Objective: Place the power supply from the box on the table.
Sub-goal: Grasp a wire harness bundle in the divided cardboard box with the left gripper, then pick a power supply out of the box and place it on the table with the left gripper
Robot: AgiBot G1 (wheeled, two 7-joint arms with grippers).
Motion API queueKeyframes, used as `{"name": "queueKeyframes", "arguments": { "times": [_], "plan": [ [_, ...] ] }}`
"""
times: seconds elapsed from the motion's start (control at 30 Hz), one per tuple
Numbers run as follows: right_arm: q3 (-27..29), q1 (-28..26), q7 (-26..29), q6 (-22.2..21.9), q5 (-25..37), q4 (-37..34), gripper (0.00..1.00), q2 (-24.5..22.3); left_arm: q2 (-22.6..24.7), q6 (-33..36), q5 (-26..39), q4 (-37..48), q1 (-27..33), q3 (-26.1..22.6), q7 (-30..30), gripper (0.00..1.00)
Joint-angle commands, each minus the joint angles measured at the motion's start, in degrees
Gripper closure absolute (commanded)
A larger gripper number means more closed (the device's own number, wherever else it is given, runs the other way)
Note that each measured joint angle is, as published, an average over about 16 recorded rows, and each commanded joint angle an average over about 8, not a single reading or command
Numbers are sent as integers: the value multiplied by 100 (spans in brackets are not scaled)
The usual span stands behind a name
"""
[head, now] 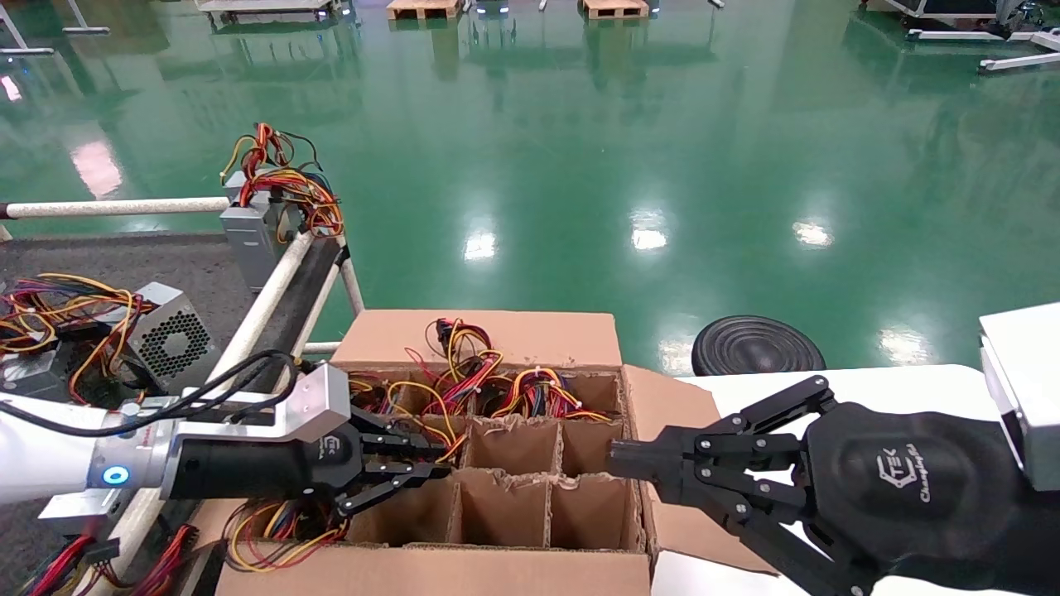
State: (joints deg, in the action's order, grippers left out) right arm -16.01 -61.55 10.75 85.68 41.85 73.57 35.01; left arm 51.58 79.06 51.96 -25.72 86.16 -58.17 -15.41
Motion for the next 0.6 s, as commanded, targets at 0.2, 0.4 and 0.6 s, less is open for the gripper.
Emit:
{"name": "queueKeyframes", "arguments": {
  "times": [0.2, 0.4, 0.6],
  "plan": [
    [0, 0, 0, 0, 0, 0, 100, 0, 14, 43, -52, 78, -21, 27, -51, 100],
    [0, 0, 0, 0, 0, 0, 100, 0, 21, 88, -97, 138, -29, 48, -92, 100],
    [0, 0, 0, 0, 0, 0, 100, 0, 14, 120, -139, 168, -22, 76, -117, 100]
  ]
}}
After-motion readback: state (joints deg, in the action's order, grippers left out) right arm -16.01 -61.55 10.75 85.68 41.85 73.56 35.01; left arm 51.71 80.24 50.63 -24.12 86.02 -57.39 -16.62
